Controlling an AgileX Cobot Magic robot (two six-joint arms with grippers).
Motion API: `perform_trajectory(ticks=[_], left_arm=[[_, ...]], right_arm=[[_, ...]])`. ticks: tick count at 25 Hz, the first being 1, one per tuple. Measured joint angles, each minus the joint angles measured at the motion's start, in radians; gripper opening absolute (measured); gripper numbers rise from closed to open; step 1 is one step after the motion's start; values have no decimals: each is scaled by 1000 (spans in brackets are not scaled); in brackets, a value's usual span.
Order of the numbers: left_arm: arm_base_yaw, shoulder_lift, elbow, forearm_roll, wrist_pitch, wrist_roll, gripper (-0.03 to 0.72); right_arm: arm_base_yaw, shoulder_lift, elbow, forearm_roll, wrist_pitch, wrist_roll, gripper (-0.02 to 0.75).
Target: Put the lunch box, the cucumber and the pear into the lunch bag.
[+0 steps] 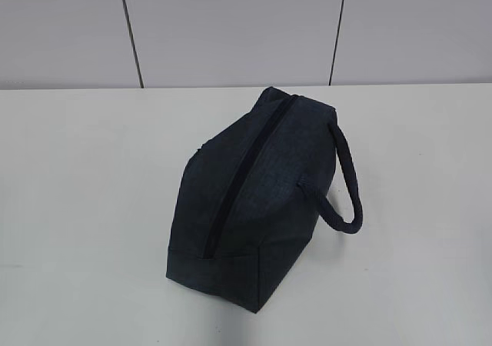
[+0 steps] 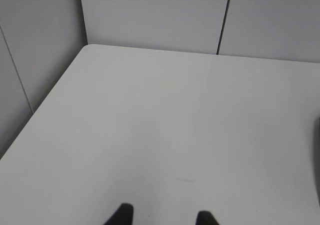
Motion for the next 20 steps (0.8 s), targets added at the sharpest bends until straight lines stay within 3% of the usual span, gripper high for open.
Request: perform_trajectory(ticks=[20], left_arm=[[-1, 0, 0, -35, -2, 0, 241]], right_arm=[[0, 0, 0, 0, 0, 0, 14]])
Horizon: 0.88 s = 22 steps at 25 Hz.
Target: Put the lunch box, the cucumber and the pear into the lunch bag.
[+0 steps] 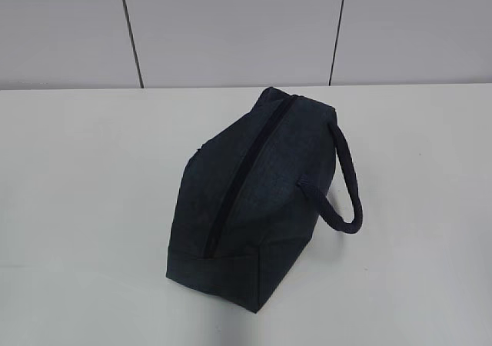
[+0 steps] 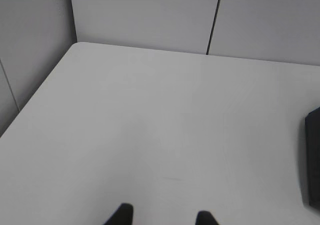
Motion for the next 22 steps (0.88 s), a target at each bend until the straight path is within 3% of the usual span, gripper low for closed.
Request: perform_trajectory(ticks=[22], left_arm=[[0, 0, 0, -36, -1, 0, 241]], right_arm=[[0, 0, 0, 0, 0, 0, 15]])
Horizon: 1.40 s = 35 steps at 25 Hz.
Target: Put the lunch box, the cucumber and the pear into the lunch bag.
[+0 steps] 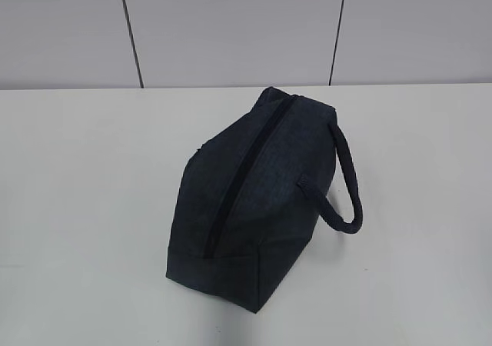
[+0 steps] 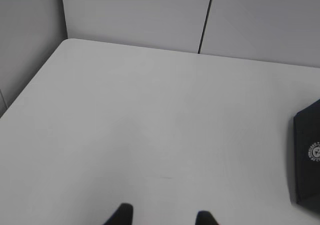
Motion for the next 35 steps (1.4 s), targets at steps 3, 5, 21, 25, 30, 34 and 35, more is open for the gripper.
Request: perform_trajectory(ticks=[3, 5, 21, 25, 30, 34, 35], left_arm=[[0, 0, 0, 0, 0, 0, 241], [0, 0, 0, 0, 0, 0, 241], [0, 0, 0, -44, -2, 229, 241], [0, 0, 0, -45, -3, 229, 241], [0, 0, 0, -45, -3, 232, 241], [0, 0, 0, -45, -3, 232, 241], [0, 0, 0, -45, -3, 232, 241]], right_arm=[[0, 0, 0, 0, 0, 0, 14], [0, 0, 0, 0, 0, 0, 14], [0, 0, 0, 0, 0, 0, 14], [0, 0, 0, 0, 0, 0, 14], [0, 0, 0, 0, 0, 0, 14], [0, 0, 0, 0, 0, 0, 14], [0, 0, 0, 0, 0, 0, 14]])
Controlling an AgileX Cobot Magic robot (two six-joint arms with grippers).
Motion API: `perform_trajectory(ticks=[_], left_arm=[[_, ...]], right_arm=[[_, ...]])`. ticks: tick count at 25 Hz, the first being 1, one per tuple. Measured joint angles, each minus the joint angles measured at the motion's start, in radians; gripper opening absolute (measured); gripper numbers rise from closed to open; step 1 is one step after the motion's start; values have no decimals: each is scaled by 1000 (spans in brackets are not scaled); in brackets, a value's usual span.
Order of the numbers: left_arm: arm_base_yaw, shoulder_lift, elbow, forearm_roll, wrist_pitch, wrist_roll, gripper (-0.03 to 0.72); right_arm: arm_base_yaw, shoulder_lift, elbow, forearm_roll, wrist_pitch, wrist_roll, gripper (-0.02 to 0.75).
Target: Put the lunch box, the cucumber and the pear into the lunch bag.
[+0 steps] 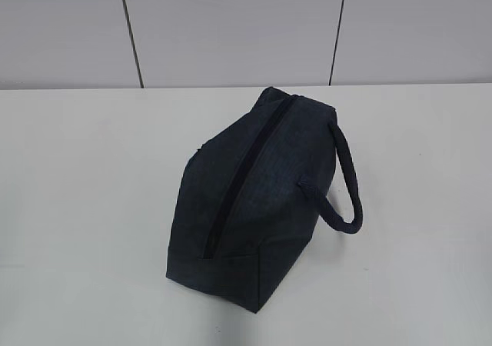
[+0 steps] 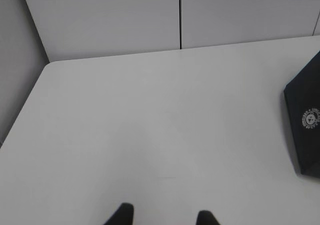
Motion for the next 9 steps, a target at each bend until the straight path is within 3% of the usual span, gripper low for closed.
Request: perform_trajectory(ticks=[9], left_arm=[[0, 0, 0, 0, 0, 0, 241]], right_arm=[[0, 0, 0, 0, 0, 0, 14]])
